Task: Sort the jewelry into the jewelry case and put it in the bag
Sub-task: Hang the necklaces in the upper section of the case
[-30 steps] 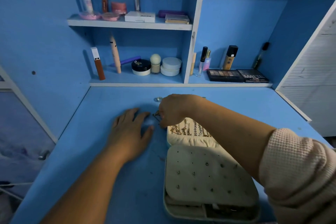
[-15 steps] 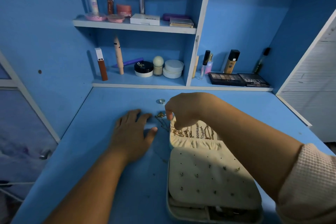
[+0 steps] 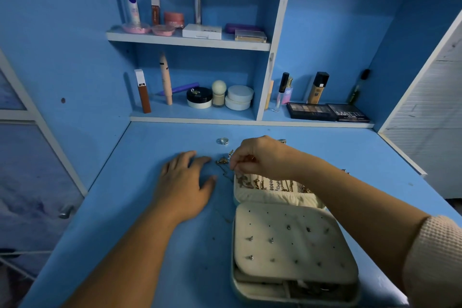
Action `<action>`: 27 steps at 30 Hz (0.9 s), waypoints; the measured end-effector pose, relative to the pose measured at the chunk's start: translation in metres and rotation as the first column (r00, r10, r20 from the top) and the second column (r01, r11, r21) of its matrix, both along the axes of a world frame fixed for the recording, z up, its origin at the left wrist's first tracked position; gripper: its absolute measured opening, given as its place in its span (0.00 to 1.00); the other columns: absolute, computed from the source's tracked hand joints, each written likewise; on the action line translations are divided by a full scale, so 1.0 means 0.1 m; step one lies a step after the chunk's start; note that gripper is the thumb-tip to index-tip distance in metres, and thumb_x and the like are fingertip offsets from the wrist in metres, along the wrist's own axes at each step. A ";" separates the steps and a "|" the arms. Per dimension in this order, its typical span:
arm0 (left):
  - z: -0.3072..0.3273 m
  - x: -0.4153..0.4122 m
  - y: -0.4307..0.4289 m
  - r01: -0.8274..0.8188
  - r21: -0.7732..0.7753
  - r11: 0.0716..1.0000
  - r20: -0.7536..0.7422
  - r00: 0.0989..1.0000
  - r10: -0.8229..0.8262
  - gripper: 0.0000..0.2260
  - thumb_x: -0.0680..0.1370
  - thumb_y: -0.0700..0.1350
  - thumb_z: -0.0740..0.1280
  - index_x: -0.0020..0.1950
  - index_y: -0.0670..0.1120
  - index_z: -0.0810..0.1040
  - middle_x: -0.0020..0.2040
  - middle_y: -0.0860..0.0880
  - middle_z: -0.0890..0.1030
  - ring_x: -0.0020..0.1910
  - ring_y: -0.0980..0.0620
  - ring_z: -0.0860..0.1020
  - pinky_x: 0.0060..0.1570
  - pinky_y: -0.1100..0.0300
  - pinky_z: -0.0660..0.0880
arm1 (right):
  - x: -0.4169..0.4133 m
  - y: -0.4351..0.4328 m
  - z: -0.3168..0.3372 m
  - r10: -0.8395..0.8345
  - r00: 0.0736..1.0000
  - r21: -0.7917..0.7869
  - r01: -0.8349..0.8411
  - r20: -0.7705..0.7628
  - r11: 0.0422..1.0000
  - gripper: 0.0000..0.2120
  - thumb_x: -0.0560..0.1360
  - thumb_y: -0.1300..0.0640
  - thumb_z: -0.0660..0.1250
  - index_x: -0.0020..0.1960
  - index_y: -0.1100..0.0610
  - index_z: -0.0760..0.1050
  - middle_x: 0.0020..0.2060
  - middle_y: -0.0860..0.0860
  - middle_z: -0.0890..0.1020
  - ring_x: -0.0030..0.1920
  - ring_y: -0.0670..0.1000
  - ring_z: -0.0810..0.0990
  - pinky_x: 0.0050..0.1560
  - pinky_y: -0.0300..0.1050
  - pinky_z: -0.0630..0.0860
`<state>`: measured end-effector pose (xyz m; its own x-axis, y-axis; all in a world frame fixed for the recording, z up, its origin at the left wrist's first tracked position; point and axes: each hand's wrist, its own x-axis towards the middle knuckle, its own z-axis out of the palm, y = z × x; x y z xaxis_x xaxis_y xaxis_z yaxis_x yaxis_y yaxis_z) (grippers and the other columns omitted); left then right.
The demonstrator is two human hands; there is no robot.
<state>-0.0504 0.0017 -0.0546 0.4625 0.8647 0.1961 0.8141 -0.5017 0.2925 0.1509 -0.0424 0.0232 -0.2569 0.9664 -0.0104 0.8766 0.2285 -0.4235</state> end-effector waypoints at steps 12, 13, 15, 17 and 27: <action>0.53 0.30 -0.22 0.313 -0.128 0.941 0.695 0.705 -0.139 0.16 0.73 0.60 0.64 0.60 0.60 0.75 0.59 0.63 0.78 0.61 0.65 0.73 0.59 0.67 0.68 | 0.01 -0.20 0.98 -0.116 0.965 0.135 0.151 -0.233 0.979 0.08 0.79 0.56 0.60 0.47 0.59 0.75 0.42 0.51 0.83 0.43 0.49 0.81 0.48 0.45 0.79; 0.60 0.35 -0.24 0.343 -0.146 0.928 0.725 0.676 -0.136 0.15 0.73 0.61 0.64 0.58 0.61 0.75 0.57 0.62 0.79 0.60 0.65 0.75 0.59 0.64 0.70 | 0.01 -0.23 1.04 -0.123 0.957 0.080 0.148 -0.263 0.986 0.10 0.80 0.55 0.60 0.48 0.62 0.75 0.42 0.51 0.84 0.44 0.49 0.82 0.51 0.47 0.80; 0.77 0.44 -0.27 0.400 -0.170 0.901 0.777 0.617 -0.128 0.11 0.75 0.60 0.66 0.55 0.60 0.77 0.54 0.61 0.82 0.57 0.64 0.78 0.56 0.63 0.74 | 0.04 -0.27 1.11 -0.139 0.947 -0.011 0.142 -0.291 0.990 0.14 0.80 0.54 0.60 0.48 0.66 0.74 0.41 0.51 0.84 0.43 0.51 0.83 0.53 0.50 0.80; 0.91 0.50 -0.29 0.438 -0.181 0.881 0.793 0.595 -0.133 0.05 0.77 0.53 0.67 0.52 0.56 0.79 0.50 0.57 0.85 0.53 0.59 0.81 0.53 0.62 0.76 | 0.09 -0.31 1.14 -0.151 0.948 -0.038 0.146 -0.282 0.989 0.14 0.80 0.51 0.61 0.44 0.62 0.74 0.35 0.51 0.82 0.40 0.51 0.83 0.52 0.49 0.79; 0.81 0.28 -0.27 0.101 -0.142 0.985 0.621 0.784 0.009 0.07 0.79 0.44 0.66 0.41 0.52 0.79 0.39 0.59 0.84 0.42 0.66 0.79 0.40 0.76 0.70 | 0.40 -0.50 1.20 -0.229 0.952 -0.001 0.234 -0.205 0.972 0.15 0.75 0.43 0.66 0.44 0.55 0.77 0.32 0.46 0.75 0.34 0.43 0.75 0.44 0.42 0.72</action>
<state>-0.0220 -0.0250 0.0266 0.3302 0.8896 0.3157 0.4081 -0.4361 0.8020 0.1909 -0.0927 0.1430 -0.0207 0.9989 0.0414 0.8030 0.0413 -0.5946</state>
